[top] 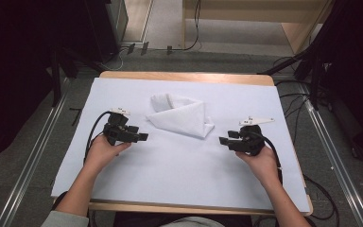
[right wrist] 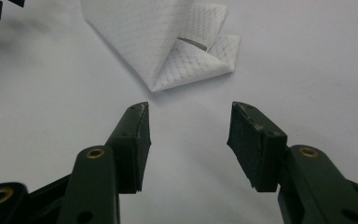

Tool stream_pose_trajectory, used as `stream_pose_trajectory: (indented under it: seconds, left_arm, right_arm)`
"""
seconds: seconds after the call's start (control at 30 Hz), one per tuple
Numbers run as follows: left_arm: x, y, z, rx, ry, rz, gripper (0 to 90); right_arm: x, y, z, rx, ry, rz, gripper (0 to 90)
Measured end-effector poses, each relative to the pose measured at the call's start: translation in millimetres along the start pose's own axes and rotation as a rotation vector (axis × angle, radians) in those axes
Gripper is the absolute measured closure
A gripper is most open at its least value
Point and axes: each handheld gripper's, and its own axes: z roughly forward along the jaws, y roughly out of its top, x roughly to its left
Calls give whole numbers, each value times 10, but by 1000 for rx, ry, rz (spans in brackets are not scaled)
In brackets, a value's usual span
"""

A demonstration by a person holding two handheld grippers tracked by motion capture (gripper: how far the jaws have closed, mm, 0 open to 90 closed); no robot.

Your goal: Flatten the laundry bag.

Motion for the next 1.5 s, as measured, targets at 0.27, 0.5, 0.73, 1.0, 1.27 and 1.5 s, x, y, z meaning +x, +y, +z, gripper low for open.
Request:
stream_pose_trajectory:
  seconds: [0.27, 0.5, 0.73, 1.0, 1.27, 1.5]
  left_arm:
    - [8, -2, -1, 4, 0, -2, 372]
    - [5, 1, -7, 0, -3, -7, 372]
    - [5, 6, -2, -1, -10, -12, 373]
    - [-10, 6, -20, -1, -11, -10, 372]
    - [-2, 5, -41, -7, -14, -15, 372]
    - [8, 0, -45, -4, -10, -17, 371]
  right_arm:
    - [2, 4, 7, 7, -6, -4, 481]
    - [12, 18, 10, 13, -1, -2, 483]
    - [-7, 76, -12, 16, -11, -13, 483]
    - [37, 298, -21, 25, -10, -8, 467]
    - [31, 551, 160, 55, 14, -23, 475]
    - [-46, 721, 286, 49, 23, -3, 464]
